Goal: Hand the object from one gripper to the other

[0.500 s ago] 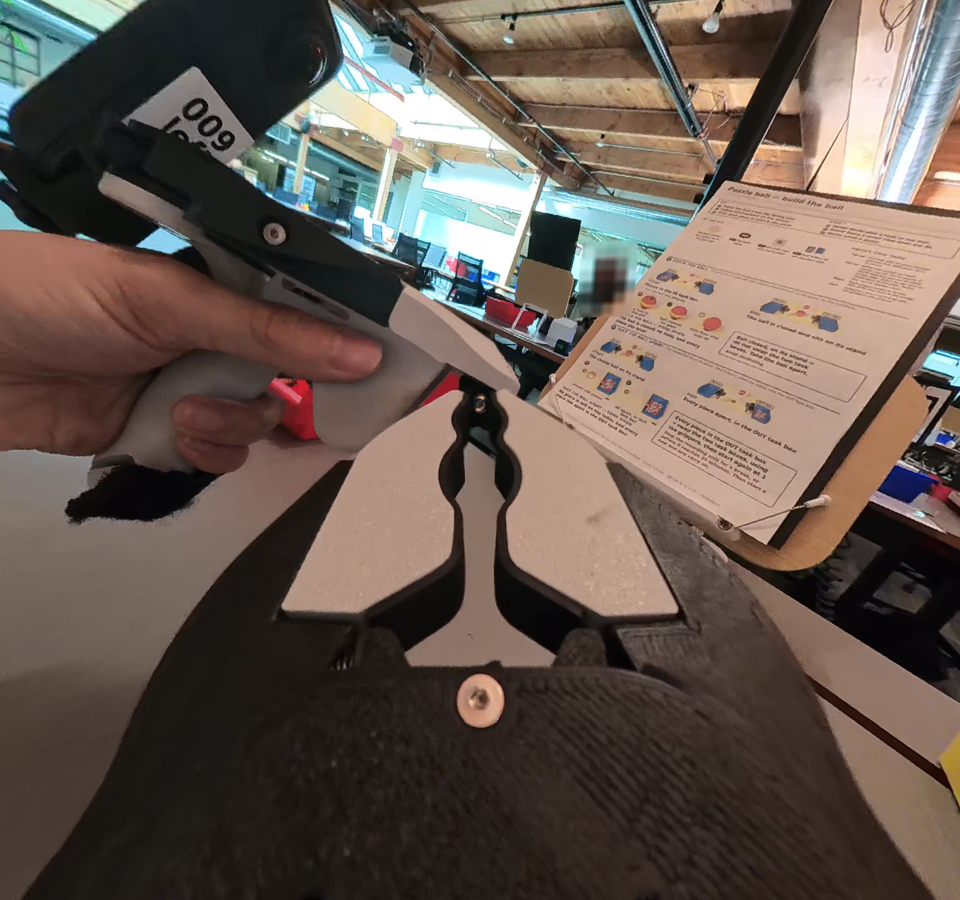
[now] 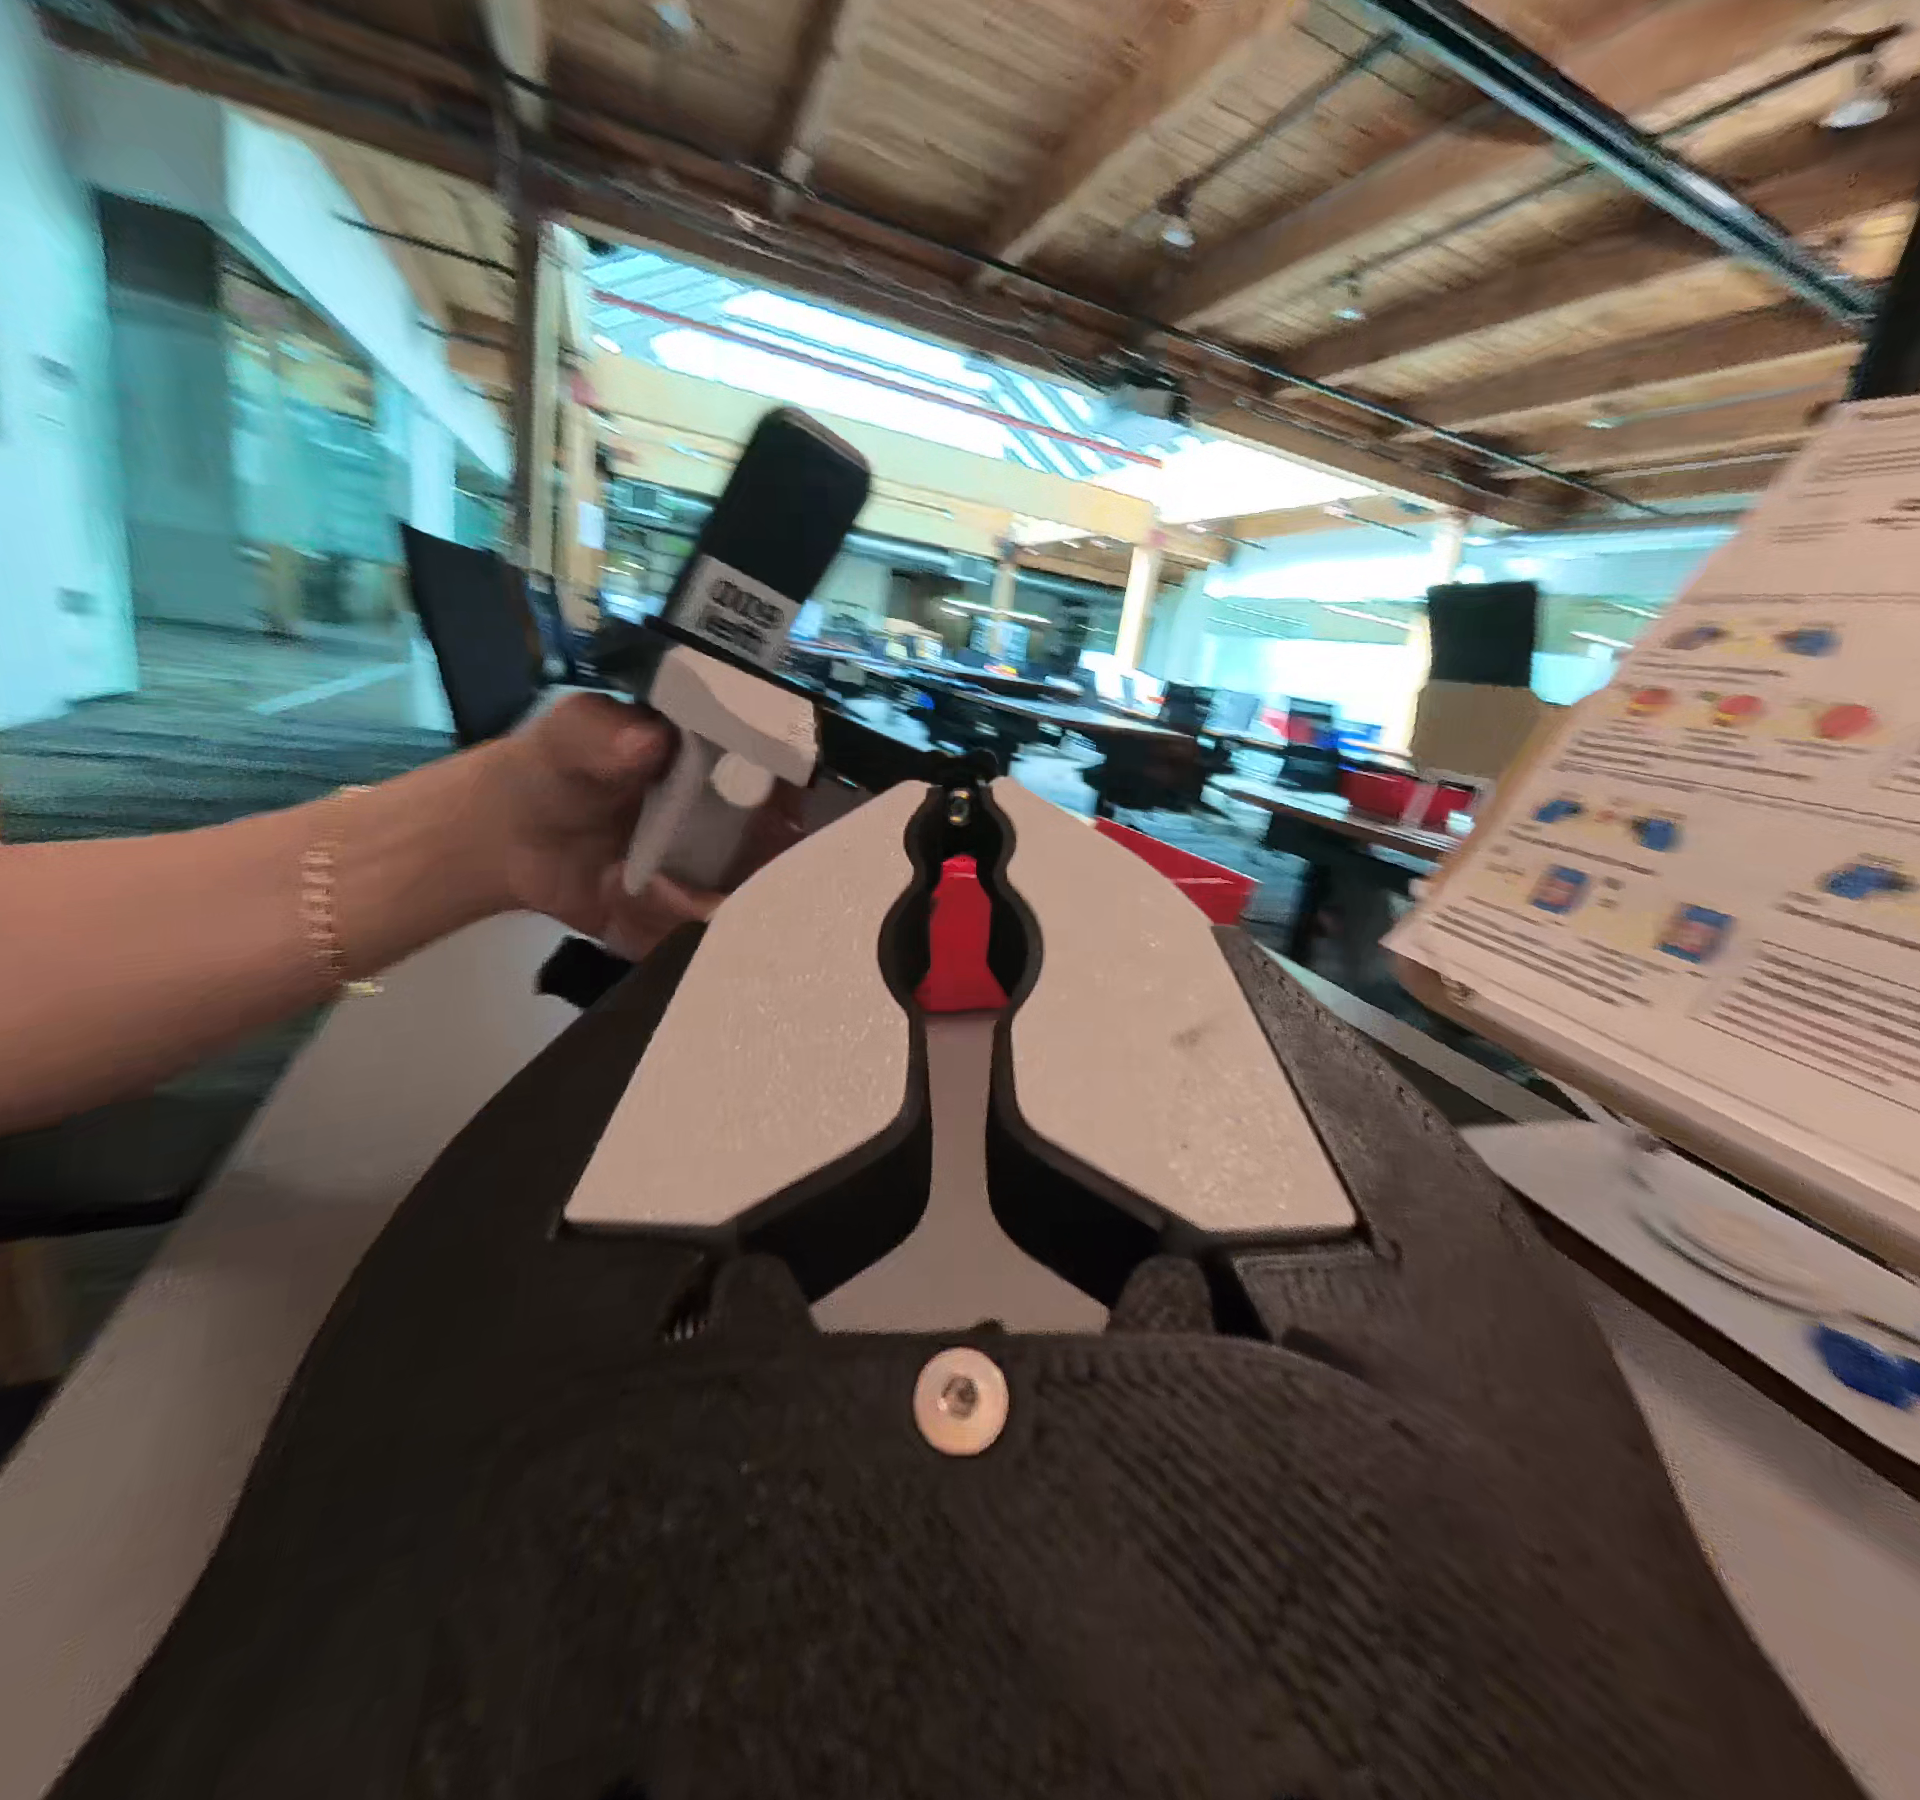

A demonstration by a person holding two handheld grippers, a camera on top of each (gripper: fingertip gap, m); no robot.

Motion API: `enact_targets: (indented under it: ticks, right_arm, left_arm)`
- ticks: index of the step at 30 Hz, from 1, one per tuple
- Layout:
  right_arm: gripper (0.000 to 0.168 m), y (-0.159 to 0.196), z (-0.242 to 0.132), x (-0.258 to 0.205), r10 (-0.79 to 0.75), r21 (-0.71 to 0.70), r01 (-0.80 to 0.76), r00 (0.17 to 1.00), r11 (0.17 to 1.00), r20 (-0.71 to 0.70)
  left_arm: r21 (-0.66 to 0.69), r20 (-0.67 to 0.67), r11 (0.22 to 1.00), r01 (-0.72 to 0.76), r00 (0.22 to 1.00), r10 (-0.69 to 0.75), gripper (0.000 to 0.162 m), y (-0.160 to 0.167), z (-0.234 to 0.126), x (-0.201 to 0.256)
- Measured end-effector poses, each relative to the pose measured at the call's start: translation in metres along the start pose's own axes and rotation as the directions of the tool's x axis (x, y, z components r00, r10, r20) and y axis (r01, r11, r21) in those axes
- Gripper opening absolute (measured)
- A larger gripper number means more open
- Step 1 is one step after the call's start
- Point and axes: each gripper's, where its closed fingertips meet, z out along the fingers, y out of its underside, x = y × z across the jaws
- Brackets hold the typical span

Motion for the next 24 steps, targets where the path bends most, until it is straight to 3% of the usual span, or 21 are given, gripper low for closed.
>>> enact_targets:
  ticks: [3, 7, 11, 16, 21, 24]
  right_arm:
    - [0.005, -0.004, -0.008, -0.013, 0.042, 0.037, -0.047, 0.991, 0.998, 0.125]
    - [0.005, 0.000, -0.010, -0.027, 0.033, 0.035, -0.041, 0.979, 0.999, 0.203]
    - [0.005, 0.012, -0.007, -0.034, 0.011, -0.016, -0.008, 0.973, 1.000, 0.230]
    - [0.005, 0.024, -0.004, -0.033, -0.009, -0.063, 0.023, 0.976, 0.998, 0.217]
    - [0.007, 0.037, -0.001, -0.028, 0.125, -0.156, -0.097, 0.975, 0.983, 0.181]
    - [0.023, 0.047, 0.000, -0.018, 0.347, -0.272, -0.309, 0.932, 0.911, 0.102]
  left_arm:
    - [-0.008, -0.154, 0.998, 0.069, 0.986, -0.069, 0.046, 0.007, 0.003, 0.016]
    - [-0.050, -0.173, 0.996, 0.079, 0.981, -0.087, 0.049, 0.022, 0.011, 0.017]
    - [-0.052, -0.244, 0.988, 0.145, 0.958, -0.153, 0.026, 0.028, 0.013, 0.023]
    - [-0.059, -0.226, 0.985, 0.162, 0.959, -0.171, 0.025, 0.033, 0.010, 0.015]
    - [-0.041, -0.080, 0.994, -0.100, 0.992, 0.097, 0.025, 0.035, 0.005, 0.001]
    - [-0.046, 0.037, 0.896, -0.443, 0.895, 0.444, 0.025, 0.032, 0.002, -0.004]
